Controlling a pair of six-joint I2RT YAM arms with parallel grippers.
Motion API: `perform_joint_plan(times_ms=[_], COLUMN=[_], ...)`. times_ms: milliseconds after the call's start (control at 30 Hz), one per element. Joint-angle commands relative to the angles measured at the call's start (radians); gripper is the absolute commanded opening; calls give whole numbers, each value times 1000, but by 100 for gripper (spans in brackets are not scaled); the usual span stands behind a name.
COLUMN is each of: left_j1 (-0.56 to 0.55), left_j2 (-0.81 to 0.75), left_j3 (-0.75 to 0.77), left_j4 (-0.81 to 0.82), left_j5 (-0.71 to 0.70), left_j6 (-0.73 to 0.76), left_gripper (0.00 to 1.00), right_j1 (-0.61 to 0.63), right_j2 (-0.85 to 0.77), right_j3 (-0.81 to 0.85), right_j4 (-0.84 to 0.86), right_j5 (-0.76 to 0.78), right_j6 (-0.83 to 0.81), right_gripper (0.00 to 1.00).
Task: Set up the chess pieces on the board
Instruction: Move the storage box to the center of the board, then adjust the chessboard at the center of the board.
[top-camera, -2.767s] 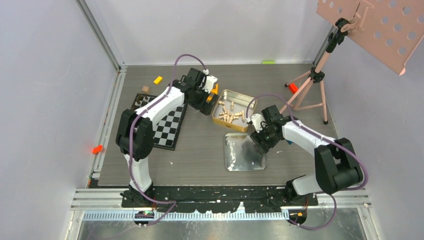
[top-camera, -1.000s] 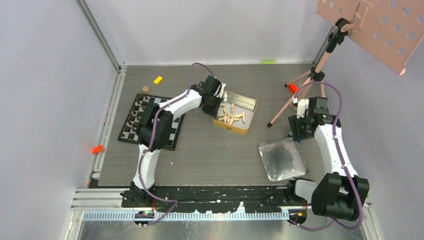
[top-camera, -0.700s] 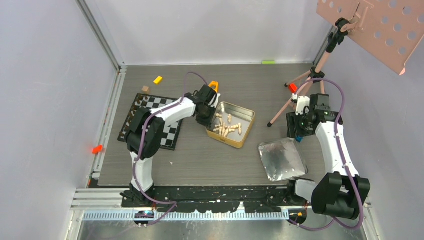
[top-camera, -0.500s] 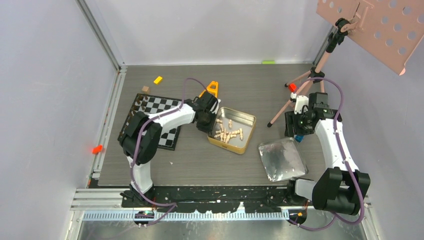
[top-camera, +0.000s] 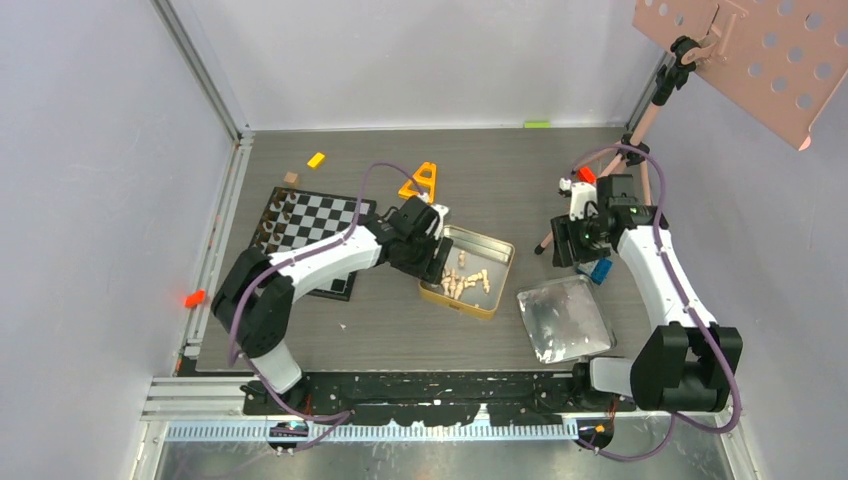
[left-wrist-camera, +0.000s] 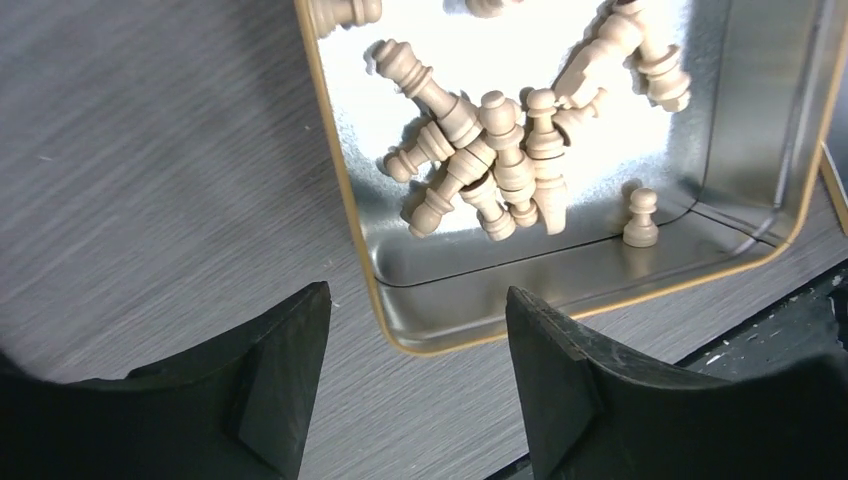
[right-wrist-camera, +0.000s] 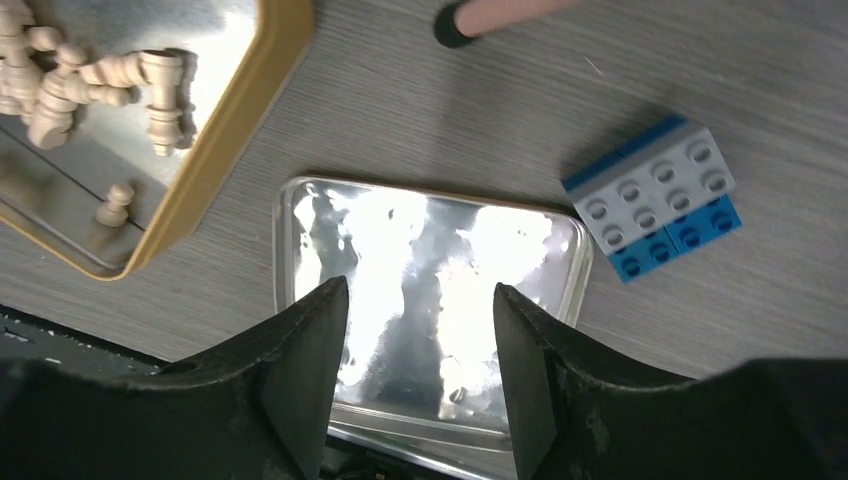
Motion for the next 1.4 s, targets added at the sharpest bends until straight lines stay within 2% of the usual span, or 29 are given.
perform_joint_plan(times_ms=[0,133,233,467,567,633,800,967,1100,1233,1367], left_j1=[15,76,182,558,758,931,1134,1218,1233,1234,1233], left_j2=[-106,-180,-230,-337,-363,-355,-228,-57,62,130,187], left_j3=[15,26,49,96,92,98,157,257,321,340,362], left_j4=[46,51,17,-121,-152,-166,-170,-147,-110,5,138], left_j5=[-57,-112,-158,-126,-46,20,136,247,326,378,370], left_j6=[82,207,286,397,414,415,411,344,256,135,27], left_gripper=[68,71,75,81,86,88,88,88,88,93,97], right_j1=[113,205,262,418,526,581,678,719,729,728,729], right_j2=[25,61,98,179,214,238,309,363,379,386,403], right_j3=[79,121,148,192,200,212,283,349,344,338,342], right_j4=[42,77,106,146,164,177,211,213,225,224,229], right_j5=[-16,-19,-28,-86,-63,-42,-27,-43,-42,-26,-27], right_j6=[15,17,18,-30,-48,-53,-13,18,26,25,30], right_gripper=[62,62,63,63,63,63,63,62,62,62,62])
